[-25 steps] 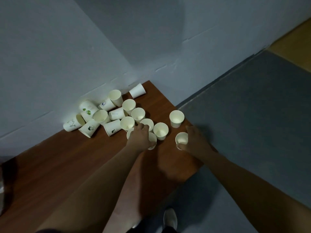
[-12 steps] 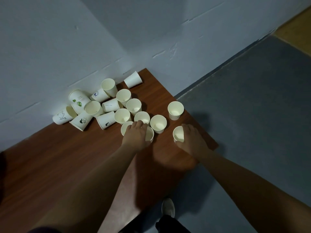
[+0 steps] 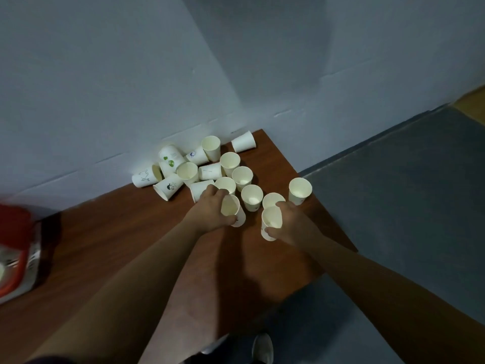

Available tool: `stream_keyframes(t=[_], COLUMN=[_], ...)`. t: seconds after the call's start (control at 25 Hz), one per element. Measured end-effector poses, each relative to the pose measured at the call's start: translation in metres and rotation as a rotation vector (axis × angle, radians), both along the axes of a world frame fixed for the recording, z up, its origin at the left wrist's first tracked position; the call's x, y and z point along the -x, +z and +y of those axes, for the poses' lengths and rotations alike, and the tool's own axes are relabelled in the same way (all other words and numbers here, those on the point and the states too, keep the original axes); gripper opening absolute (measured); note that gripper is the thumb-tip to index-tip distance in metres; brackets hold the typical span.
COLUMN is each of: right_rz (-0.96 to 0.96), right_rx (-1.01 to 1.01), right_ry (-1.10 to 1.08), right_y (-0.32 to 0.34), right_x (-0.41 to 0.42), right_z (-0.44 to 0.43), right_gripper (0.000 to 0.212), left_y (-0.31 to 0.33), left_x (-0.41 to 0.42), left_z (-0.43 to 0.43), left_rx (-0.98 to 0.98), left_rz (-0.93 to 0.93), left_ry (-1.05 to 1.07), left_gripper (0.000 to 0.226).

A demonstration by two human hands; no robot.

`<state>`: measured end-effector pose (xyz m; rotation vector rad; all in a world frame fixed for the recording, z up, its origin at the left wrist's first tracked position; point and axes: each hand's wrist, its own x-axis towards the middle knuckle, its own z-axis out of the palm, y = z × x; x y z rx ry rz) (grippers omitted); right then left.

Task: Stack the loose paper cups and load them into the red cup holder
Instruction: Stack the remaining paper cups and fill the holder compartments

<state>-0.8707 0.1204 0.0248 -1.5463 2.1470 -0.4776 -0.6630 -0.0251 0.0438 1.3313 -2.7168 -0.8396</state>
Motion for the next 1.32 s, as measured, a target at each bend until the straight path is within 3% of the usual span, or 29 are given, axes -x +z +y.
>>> stream_keyframes(t=[0.36,0.56,0.76,1.0,1.32], right_rz=[-0.087,-0.15,-0.199,-0.248,-0.28], right_rx=[0.073,0.139,0.157,0.103,0.069], right_ry=[0.23,0.324,0.405,0.45,0.508], right_y=[0.076,0.09,0.082,0.06,0.018], right_x=[-0.157,-0.292,-0.428,-0.558,-0.642], right_z=[-0.106,-0.148,-0.176,-0.208,-0.237], right_gripper=[0.062,0.069,0.07,0.069,0.071], left_y=[0.074,0.081,0.073,0.051,0.015], left_x=[-0.202,-0.369,-0.511,-0.614,-0.652], left_z=[-0.017,-0.012,-0.013,-0.041,-0.087], left_rx=[0.101,0.202,0.166,0.128,0.09], left_rz=[0.112,0.069,0.003,0.012,-0.049], left_ry=[0.47,0.796,1.03,1.066,0.878], left_gripper=[0.07,0.073,0.078,0.077,0.077])
